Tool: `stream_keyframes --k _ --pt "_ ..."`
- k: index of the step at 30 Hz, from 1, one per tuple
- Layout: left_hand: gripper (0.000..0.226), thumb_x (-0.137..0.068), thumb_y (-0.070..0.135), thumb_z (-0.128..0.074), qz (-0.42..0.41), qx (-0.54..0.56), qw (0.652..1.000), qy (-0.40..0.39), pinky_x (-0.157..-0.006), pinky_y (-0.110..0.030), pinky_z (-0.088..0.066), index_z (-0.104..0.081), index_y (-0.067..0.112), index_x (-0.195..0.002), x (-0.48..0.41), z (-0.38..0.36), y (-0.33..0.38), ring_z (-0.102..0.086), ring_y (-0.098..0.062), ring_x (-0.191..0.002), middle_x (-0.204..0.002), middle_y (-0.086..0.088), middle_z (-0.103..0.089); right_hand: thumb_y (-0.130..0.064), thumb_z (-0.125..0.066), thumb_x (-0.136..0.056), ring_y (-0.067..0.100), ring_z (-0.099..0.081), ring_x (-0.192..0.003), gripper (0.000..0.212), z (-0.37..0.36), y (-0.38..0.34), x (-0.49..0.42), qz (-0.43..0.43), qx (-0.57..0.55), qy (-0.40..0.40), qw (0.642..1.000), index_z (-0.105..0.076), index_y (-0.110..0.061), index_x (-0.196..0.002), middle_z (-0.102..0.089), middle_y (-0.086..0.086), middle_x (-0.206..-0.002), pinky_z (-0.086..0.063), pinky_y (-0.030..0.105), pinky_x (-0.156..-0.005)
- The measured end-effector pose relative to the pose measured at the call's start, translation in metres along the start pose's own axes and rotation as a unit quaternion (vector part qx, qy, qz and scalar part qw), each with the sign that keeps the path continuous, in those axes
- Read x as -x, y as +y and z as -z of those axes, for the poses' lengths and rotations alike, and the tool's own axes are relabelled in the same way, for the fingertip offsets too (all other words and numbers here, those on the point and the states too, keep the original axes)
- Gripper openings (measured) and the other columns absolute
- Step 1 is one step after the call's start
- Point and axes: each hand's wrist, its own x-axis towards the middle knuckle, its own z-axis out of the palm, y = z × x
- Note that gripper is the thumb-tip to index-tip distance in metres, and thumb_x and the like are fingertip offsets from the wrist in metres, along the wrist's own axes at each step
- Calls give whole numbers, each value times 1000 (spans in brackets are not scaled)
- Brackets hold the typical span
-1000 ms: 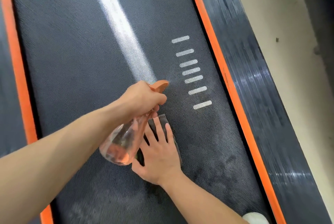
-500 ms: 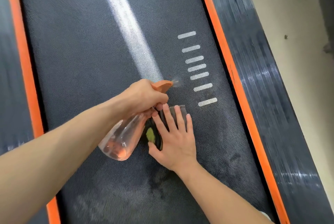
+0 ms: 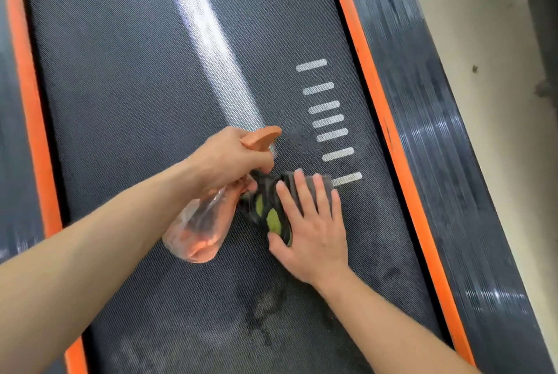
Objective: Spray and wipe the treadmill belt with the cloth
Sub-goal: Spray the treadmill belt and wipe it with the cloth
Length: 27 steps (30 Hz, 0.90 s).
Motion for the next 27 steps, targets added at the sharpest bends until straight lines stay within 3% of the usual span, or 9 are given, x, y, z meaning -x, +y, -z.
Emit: stream_keyframes --k 2,8,11,14,17,21,23,27 --pt "31 -63 31 -78 -8 22 999 38 -62 -33 -55 -76 14 -89 -2 8 -3 -70 -25 -54 -84 -16 -76 -66 -47 -82 30 -2 -159 89 8 12 -38 1 9 2 1000 -27 -33 -161 -8 2 -172 -5 56 -126" --pt "8 -81 14 -76 -30 26 995 97 -51 -22 -48 -74 12 -89 -5 21 -2 -71 -19 -49 -82 -7 -73 -72 -31 -82 27 2 -158 87 39 38 -185 -14 16 4 1000 -18 -40 -162 -4 -1 -173 1 54 -127" --pt "8 -82 10 -76 -30 53 994 88 -48 -21 -45 -74 9 -90 -1 22 0 -68 -19 -46 -90 -18 -75 -73 -28 -85 28 4 -158 85 52 43 -227 -47 9 2 999 -15 -38 -162 -2 1 -173 2 53 -127" --pt "7 -83 9 -76 -41 76 993 84 -45 -20 -44 -73 8 -89 2 23 -2 -67 -23 -48 -100 -25 -73 -70 -29 -90 29 7 -158 83 52 40 -222 -56 12 8 998 -13 -35 -163 1 2 -173 2 53 -127" --pt "8 -83 9 -75 -45 81 992 82 -47 -20 -47 -74 7 -91 3 26 -4 -67 -21 -47 -99 -25 -73 -64 -40 -88 30 1 -159 83 37 32 -148 -31 16 35 999 -22 -32 -162 -5 3 -173 -6 56 -126" --pt "9 -81 13 -76 -29 71 993 87 -49 -20 -48 -75 10 -89 -2 25 -5 -68 -18 -47 -83 -10 -72 -62 -52 -81 31 -7 -158 88 23 46 -52 73 43 -7 996 -31 -31 -160 -14 4 -171 -14 57 -125" --pt "9 -80 14 -77 -27 79 993 88 -46 -19 -46 -75 12 -88 -6 23 -7 -69 -20 -48 -79 -4 -71 -65 -49 -81 29 -6 -158 88 25 56 -69 91 54 -24 994 -27 -35 -161 -13 1 -172 -9 55 -126" --pt "7 -81 11 -77 -16 81 993 81 -43 -20 -42 -74 12 -87 -8 13 -14 -67 -22 -48 -81 -9 -69 -67 -33 -84 29 -4 -158 85 43 60 -173 17 59 -10 998 -20 -37 -162 -7 0 -172 -3 53 -127"
